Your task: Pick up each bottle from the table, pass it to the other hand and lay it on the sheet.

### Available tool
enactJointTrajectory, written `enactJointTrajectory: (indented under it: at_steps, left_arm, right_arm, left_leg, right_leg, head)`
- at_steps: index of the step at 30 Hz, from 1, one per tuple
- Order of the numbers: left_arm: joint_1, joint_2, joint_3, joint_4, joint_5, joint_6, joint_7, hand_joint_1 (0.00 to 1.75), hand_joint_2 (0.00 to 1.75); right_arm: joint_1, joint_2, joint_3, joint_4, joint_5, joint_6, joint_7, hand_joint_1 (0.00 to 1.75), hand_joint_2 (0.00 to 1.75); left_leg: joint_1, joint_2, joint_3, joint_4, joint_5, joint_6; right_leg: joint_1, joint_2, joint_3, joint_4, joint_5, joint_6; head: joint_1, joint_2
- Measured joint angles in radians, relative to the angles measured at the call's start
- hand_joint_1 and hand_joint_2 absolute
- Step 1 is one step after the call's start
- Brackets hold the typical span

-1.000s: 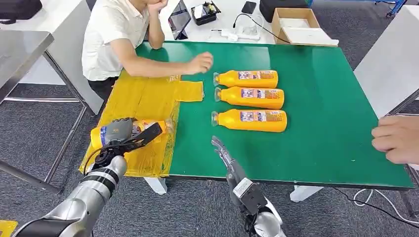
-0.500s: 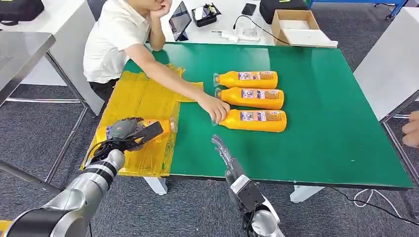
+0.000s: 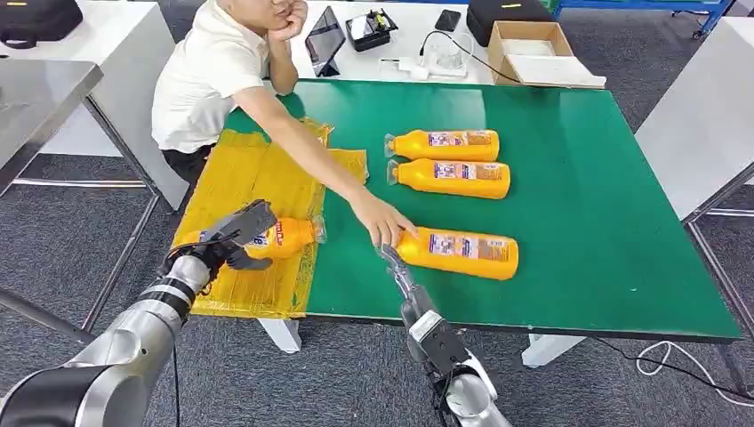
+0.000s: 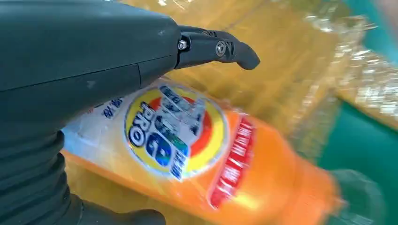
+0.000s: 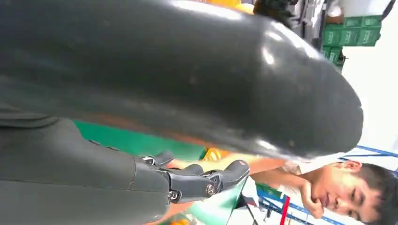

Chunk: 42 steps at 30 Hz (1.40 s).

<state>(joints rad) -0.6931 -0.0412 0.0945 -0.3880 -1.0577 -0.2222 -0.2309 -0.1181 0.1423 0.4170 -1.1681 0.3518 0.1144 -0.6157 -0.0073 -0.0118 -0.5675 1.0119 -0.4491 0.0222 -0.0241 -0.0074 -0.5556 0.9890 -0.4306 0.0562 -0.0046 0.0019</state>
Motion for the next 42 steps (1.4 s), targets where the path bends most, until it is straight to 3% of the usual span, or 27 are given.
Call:
enactJointTrajectory:
  at_steps: [4,8,15,16,20,24,35,42]
  left_arm:
    - [0.017,0.008,0.018,-0.014,0.102,-0.028,-0.120,0.00,1.75]
    - [0.074,-0.013,-0.005,-0.106,0.238,0.085,-0.103,0.00,1.75]
    - [0.178,-0.032,-0.078,-0.299,0.461,0.097,-0.097,0.00,1.75]
    - [0.196,-0.033,-0.092,-0.338,0.497,0.109,-0.097,0.00,1.75]
    - [0.297,-0.047,-0.144,-0.558,0.608,0.164,-0.103,0.00,1.75]
    - [0.376,-0.060,-0.190,-0.745,0.625,0.183,-0.081,0.00,1.75]
    - [0.438,-0.068,-0.236,-0.913,0.614,0.238,-0.119,0.00,1.75]
    - [0.559,-0.114,-0.313,-1.103,0.644,0.269,-0.139,0.00,1.75]
  right_arm:
    - [0.000,-0.001,0.000,0.016,-0.010,-0.017,-0.018,0.00,0.00]
    - [0.007,-0.002,-0.007,0.018,-0.005,-0.038,-0.015,0.00,0.00]
    - [0.021,-0.002,-0.020,0.013,0.027,-0.064,-0.014,0.00,0.00]
    - [0.023,-0.002,-0.023,0.007,0.050,-0.089,-0.017,0.00,1.75]
    - [0.033,-0.015,-0.044,-0.029,0.130,-0.185,-0.016,0.00,1.75]
    - [0.038,-0.026,-0.067,-0.063,0.149,-0.194,-0.015,0.00,1.75]
    - [0.049,-0.035,-0.085,-0.096,0.182,-0.217,-0.014,0.00,1.75]
    - [0.040,-0.110,-0.103,-0.124,0.515,-0.388,0.132,0.00,1.75]
  left_leg:
    - [0.000,0.000,0.000,0.000,0.000,0.000]
    - [0.000,0.002,-0.001,0.000,0.000,0.000]
    - [0.000,0.002,-0.006,0.000,0.000,0.000]
    - [0.000,0.002,-0.006,0.000,0.000,0.000]
    - [0.000,0.002,-0.008,0.000,0.000,0.000]
    - [0.000,0.003,-0.011,0.000,0.000,0.000]
    - [0.001,0.003,-0.011,0.000,0.000,0.000]
    - [-0.002,0.002,-0.013,0.000,-0.001,0.001]
  right_leg:
    - [0.000,0.000,0.000,0.000,0.000,0.000]
    - [0.000,0.001,-0.003,0.000,0.000,0.000]
    - [0.000,0.001,-0.008,0.000,0.000,0.000]
    - [0.000,0.001,-0.008,0.000,0.000,0.000]
    - [0.000,0.002,-0.010,0.000,0.000,0.000]
    - [0.000,0.002,-0.013,0.000,0.000,0.000]
    - [0.001,0.002,-0.013,0.000,0.000,0.000]
    - [-0.001,0.002,-0.014,-0.001,0.000,0.000]
  head:
    - [0.000,0.000]
    - [0.000,0.000]
    - [0.000,0.000]
    - [0.000,0.000]
    - [0.000,0.000]
    - [0.000,0.000]
    - [0.000,0.000]
    - [0.000,0.000]
